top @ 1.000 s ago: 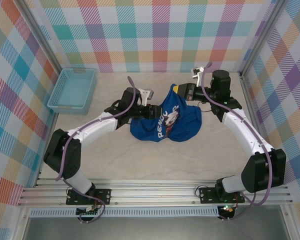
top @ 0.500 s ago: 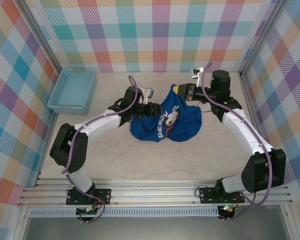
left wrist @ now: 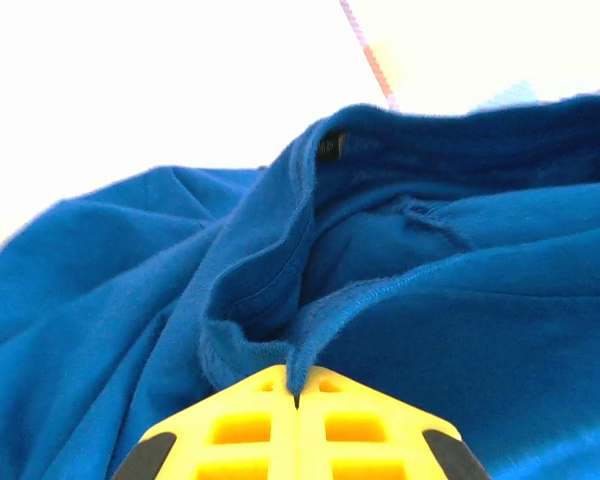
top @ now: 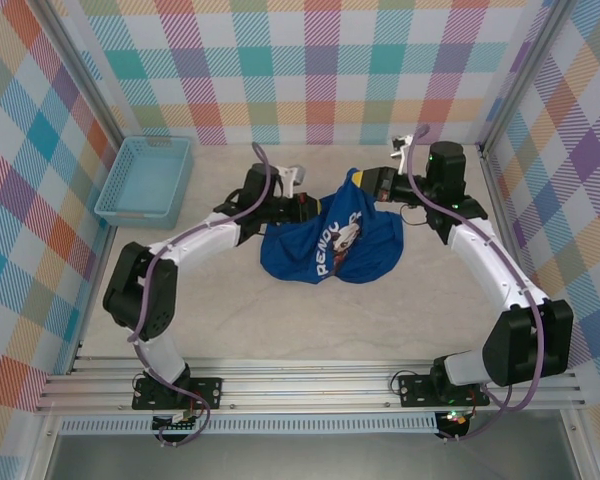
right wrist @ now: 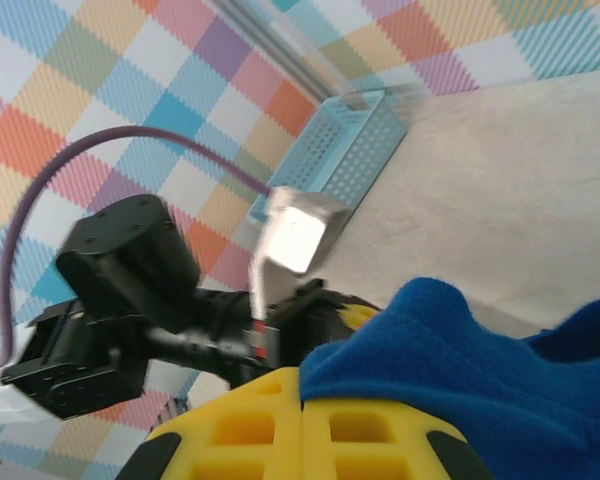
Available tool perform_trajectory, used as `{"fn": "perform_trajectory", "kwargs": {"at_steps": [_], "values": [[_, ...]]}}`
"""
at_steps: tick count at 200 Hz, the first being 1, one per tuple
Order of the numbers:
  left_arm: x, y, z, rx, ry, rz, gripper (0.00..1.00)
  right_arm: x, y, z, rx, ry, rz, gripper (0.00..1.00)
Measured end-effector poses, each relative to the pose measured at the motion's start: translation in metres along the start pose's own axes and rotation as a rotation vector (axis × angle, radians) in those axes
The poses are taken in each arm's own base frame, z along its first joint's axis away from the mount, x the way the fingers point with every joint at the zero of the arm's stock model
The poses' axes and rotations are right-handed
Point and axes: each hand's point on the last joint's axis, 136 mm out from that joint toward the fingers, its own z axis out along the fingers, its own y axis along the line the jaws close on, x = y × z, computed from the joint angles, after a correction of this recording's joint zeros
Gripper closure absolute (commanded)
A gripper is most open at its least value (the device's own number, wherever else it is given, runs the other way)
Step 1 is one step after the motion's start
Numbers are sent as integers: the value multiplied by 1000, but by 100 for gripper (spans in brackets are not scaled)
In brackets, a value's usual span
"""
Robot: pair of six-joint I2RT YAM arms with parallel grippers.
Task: Fold the inside-out t-shirt
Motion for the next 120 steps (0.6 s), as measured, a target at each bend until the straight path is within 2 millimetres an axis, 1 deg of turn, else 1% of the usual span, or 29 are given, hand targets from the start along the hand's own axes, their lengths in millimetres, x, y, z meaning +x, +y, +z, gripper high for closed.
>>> {"fn": "perform_trajectory", "kwargs": {"at_steps": [8, 16, 31, 40, 42, 53, 65, 74, 84, 97, 104, 120], "values": [[-11, -3, -14, -4, -37, 7, 100, -4, -2, -4, 21, -15, -3, 100], [-23, -13, -32, -2, -81, 19, 100, -9, -3, -8, 51, -30, -9, 100], [-52, -40, -72, 20, -195, 61, 100, -23, -1, -15, 108, -65, -38, 100], [-67, -64, -101, 50, -266, 89, 100, -33, 2, -19, 143, -89, -63, 100], [-69, -68, -105, 55, -275, 93, 100, -36, 2, -21, 154, -96, -68, 100], [-84, -101, -139, 111, -352, 127, 100, -49, 8, -26, 198, -124, -110, 100], [-97, -135, -169, 170, -421, 167, 100, -63, 17, -32, 242, -153, -159, 100], [-104, -161, -186, 215, -456, 196, 100, -74, 24, -37, 267, -175, -200, 100], [-106, -189, -199, 267, -473, 230, 100, -85, 33, -42, 293, -199, -250, 100], [-102, -220, -206, 325, -463, 268, 100, -98, 41, -53, 346, -237, -316, 100], [-99, -234, -206, 353, -447, 285, 100, -105, 44, -60, 383, -256, -350, 100], [-91, -255, -196, 393, -404, 308, 100, -126, 51, -81, 471, -301, -416, 100]]}}
